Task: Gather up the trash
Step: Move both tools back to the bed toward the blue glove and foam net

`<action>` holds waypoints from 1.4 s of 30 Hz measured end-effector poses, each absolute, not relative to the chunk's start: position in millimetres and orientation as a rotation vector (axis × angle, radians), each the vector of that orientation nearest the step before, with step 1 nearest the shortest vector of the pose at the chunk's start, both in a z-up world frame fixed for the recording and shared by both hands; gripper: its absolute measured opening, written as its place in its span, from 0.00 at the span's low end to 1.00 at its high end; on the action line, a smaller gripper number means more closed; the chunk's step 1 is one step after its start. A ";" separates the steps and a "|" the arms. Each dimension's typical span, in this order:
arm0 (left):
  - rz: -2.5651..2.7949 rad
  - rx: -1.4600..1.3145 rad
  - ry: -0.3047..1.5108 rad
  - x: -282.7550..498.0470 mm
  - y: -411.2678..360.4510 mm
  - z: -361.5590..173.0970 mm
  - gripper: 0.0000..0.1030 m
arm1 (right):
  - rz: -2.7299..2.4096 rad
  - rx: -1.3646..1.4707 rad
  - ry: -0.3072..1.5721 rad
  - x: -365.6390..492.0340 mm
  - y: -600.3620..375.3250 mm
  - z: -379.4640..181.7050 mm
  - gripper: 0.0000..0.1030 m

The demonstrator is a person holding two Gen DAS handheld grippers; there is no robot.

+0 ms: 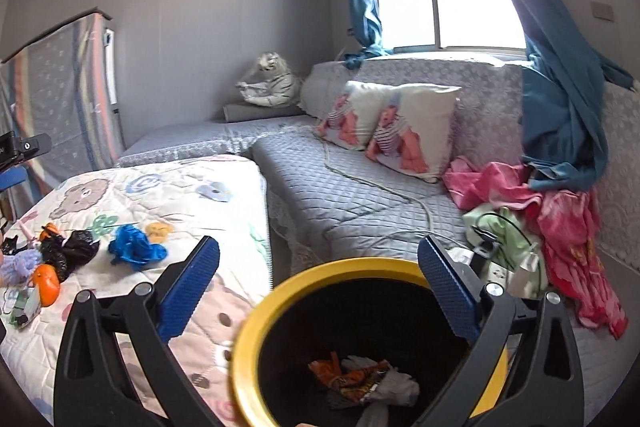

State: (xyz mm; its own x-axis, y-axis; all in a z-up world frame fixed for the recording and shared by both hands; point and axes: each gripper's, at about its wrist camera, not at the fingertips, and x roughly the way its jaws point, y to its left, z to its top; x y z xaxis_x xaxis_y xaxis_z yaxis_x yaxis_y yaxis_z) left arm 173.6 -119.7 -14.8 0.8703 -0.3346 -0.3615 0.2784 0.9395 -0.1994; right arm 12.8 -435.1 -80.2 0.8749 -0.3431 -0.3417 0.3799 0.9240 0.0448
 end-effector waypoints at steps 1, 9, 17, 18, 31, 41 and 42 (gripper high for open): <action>-0.293 -0.143 0.397 172.6 -106.6 -13.2 0.92 | -0.353 0.108 0.338 17.0 -430.7 -78.8 0.92; -0.178 -0.249 0.322 160.0 12.5 -3.6 0.92 | -0.176 -0.015 0.347 66.4 -380.6 -73.2 0.92; -0.020 -0.281 0.393 156.6 99.4 -44.1 0.92 | -0.032 -0.142 0.392 117.4 -330.2 -88.3 0.92; -0.010 -0.290 0.411 157.0 106.6 -52.1 0.92 | -0.019 -0.149 0.398 123.5 -325.8 -90.5 0.92; -0.121 -0.216 0.565 170.5 102.8 -107.3 0.92 | 0.070 -0.209 0.497 196.9 -284.5 -109.3 0.92; -0.205 -0.158 0.660 196.6 78.0 -119.0 0.92 | 0.067 -0.213 0.600 229.6 -277.7 -126.8 0.92; -0.212 -0.155 0.664 198.0 75.8 -119.5 0.92 | 0.066 -0.213 0.614 232.2 -277.6 -128.7 0.92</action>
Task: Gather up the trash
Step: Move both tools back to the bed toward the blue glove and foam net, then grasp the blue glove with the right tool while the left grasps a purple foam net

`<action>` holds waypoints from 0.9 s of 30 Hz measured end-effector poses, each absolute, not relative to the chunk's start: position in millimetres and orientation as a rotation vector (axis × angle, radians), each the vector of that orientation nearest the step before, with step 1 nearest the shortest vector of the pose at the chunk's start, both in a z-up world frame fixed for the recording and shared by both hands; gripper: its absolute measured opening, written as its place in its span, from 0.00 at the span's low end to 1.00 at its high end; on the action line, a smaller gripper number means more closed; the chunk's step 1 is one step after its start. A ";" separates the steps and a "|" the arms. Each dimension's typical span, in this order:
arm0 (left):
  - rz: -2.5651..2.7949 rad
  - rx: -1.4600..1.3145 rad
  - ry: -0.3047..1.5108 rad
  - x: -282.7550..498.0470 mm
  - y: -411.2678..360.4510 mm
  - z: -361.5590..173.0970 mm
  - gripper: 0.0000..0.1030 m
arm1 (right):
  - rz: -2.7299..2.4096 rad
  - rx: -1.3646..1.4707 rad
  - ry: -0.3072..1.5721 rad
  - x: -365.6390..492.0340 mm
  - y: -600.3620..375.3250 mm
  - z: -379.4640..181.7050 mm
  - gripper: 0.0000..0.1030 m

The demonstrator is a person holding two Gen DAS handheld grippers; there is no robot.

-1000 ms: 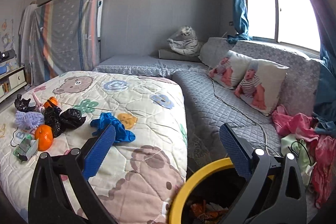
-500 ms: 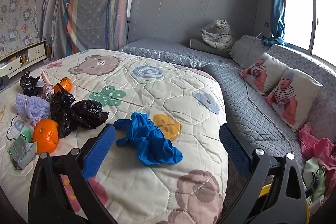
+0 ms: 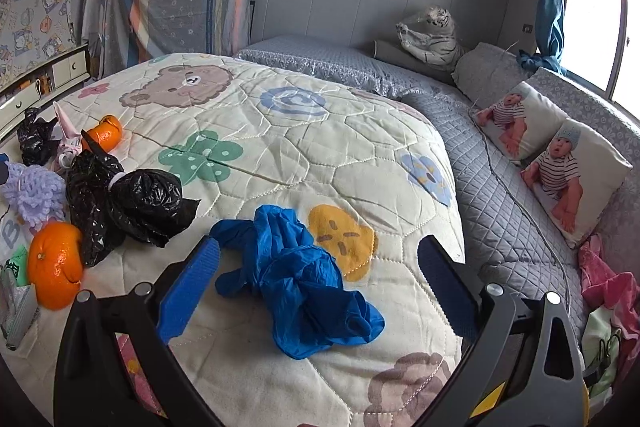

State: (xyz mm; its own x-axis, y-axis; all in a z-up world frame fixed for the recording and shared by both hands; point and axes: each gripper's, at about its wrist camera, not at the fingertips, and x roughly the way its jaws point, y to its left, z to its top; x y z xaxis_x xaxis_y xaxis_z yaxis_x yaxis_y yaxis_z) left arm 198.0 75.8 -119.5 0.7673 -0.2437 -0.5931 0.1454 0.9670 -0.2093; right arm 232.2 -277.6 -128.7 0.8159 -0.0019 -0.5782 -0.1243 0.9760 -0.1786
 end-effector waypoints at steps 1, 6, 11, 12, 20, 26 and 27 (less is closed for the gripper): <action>-0.217 -0.145 0.667 199.2 73.1 -120.1 0.92 | 0.063 -0.211 0.623 233.4 -278.1 -130.6 0.92; -0.246 -0.072 0.684 201.4 55.1 -123.4 0.92 | 0.034 -0.195 0.653 243.4 -283.5 -134.1 0.92; -0.257 -0.050 0.716 208.0 46.0 -127.7 0.86 | 0.032 -0.197 0.697 253.1 -282.8 -139.9 0.92; -0.257 -0.053 0.722 209.4 45.5 -128.6 0.85 | 0.034 -0.202 0.706 254.3 -282.1 -141.8 0.92; -0.252 -0.050 0.733 211.1 43.8 -131.3 0.64 | 0.032 -0.195 0.751 260.7 -281.9 -150.8 0.70; -0.247 -0.070 0.739 212.7 45.5 -133.1 0.38 | 0.042 -0.178 0.775 262.3 -282.9 -153.5 0.39; -0.251 -0.077 0.736 212.2 46.2 -133.2 0.34 | 0.048 -0.174 0.780 262.4 -282.5 -153.8 0.37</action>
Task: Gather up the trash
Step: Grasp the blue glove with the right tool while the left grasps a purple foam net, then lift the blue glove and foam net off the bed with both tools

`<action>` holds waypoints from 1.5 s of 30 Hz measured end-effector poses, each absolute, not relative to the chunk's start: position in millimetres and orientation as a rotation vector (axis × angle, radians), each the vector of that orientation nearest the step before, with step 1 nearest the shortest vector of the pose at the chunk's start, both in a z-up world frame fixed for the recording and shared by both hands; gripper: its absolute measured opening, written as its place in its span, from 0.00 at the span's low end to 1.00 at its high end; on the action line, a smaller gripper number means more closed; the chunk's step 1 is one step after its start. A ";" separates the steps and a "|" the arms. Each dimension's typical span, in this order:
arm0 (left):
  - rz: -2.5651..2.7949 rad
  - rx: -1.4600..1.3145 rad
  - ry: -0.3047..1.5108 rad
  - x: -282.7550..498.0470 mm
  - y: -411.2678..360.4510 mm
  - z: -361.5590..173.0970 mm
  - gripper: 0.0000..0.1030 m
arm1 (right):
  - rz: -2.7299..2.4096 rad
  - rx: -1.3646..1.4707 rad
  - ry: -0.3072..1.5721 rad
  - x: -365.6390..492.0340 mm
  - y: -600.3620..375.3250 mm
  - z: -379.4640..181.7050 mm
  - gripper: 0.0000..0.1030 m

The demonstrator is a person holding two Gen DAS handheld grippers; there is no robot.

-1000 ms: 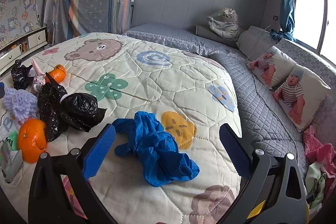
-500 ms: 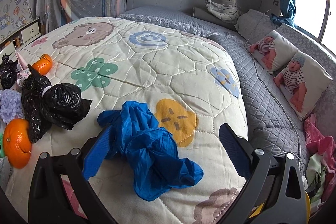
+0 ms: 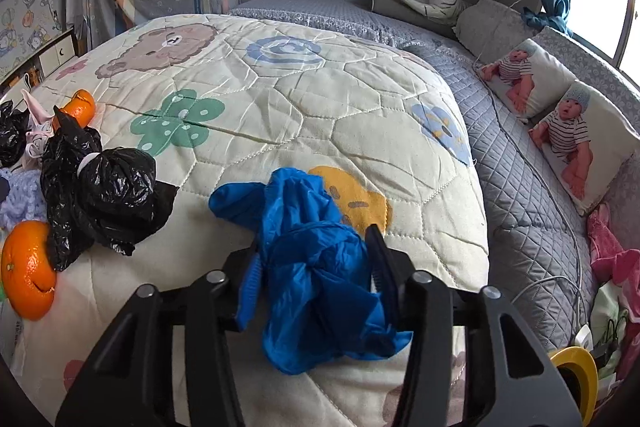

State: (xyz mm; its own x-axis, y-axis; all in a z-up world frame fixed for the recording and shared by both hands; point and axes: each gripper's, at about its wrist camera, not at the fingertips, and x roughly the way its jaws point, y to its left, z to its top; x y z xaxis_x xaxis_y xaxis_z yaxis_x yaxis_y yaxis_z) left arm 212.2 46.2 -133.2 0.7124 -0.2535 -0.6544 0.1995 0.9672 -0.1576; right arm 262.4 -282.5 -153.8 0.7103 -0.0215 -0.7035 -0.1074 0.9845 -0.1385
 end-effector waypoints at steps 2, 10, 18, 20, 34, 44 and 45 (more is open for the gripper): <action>-0.257 -0.078 0.728 210.6 46.4 -132.7 0.26 | 0.052 -0.168 0.783 261.8 -281.9 -154.0 0.31; -0.244 -0.061 0.698 206.8 44.5 -129.5 0.09 | 0.060 -0.128 0.763 255.4 -284.9 -147.1 0.23; -0.282 -0.090 0.681 202.5 51.5 -124.0 0.07 | 0.071 -0.107 0.738 242.6 -286.7 -136.0 0.23; -0.290 -0.081 0.666 198.1 54.1 -120.5 0.07 | 0.077 -0.102 0.731 238.2 -286.7 -132.8 0.23; -0.318 -0.144 0.548 169.0 76.7 -78.9 0.07 | 0.102 -0.077 0.698 220.9 -283.5 -118.3 0.23; -0.359 -0.136 0.450 151.7 61.1 -35.0 0.06 | 0.087 -0.067 0.651 205.0 -290.4 -100.0 0.23; -0.362 -0.134 0.444 151.0 58.3 -32.2 0.07 | 0.082 -0.067 0.644 202.7 -292.0 -97.5 0.23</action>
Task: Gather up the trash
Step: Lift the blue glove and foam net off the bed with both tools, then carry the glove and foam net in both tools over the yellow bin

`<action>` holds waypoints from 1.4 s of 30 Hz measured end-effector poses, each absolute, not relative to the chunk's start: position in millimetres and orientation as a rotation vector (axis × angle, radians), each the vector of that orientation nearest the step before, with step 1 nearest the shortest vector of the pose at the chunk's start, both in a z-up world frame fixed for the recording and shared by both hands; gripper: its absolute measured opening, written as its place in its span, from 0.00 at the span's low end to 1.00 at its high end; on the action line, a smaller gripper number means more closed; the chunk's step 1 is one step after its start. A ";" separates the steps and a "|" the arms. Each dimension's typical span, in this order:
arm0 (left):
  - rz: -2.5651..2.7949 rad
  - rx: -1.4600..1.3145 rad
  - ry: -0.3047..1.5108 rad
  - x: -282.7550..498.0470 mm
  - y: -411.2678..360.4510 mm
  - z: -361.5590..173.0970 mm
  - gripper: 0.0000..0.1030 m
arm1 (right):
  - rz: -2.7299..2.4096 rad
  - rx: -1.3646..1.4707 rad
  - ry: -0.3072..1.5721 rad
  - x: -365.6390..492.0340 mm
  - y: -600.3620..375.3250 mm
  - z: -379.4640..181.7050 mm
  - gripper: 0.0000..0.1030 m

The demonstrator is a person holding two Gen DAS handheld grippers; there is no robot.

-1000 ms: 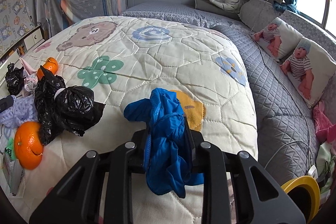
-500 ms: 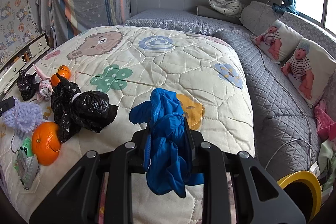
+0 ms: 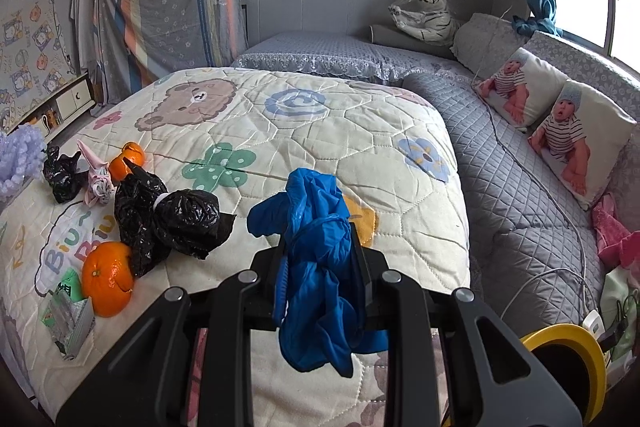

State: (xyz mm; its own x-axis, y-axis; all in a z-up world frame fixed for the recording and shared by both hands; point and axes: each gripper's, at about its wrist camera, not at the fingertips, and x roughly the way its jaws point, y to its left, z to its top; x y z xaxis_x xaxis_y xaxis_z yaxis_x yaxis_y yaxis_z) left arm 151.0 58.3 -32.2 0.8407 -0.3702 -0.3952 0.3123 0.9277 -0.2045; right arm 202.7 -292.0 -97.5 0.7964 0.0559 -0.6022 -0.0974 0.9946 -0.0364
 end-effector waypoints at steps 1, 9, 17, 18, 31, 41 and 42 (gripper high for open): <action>-0.369 -0.134 0.439 150.1 55.5 -29.3 0.07 | 0.078 -0.066 0.638 200.7 -293.8 -95.0 0.23; -0.424 -0.115 0.384 145.5 21.2 -1.0 0.07 | 0.028 -0.052 0.554 171.4 -316.1 -64.5 0.23; -0.506 -0.092 0.359 148.9 -32.8 19.6 0.07 | -0.059 -0.039 0.467 134.2 -353.2 -35.4 0.23; -0.515 -0.088 0.355 149.0 -40.7 21.3 0.07 | -0.075 -0.037 0.456 128.7 -358.9 -32.4 0.23; -0.719 -0.044 0.367 149.5 -173.2 22.5 0.07 | -0.309 0.016 0.388 52.4 -441.6 -23.1 0.23; -0.838 0.015 0.445 148.6 -264.7 -11.9 0.07 | -0.481 0.072 0.425 10.7 -490.5 -54.4 0.23; -0.846 0.022 0.453 148.7 -273.3 -15.7 0.07 | -0.495 0.080 0.431 7.7 -494.3 -58.7 0.23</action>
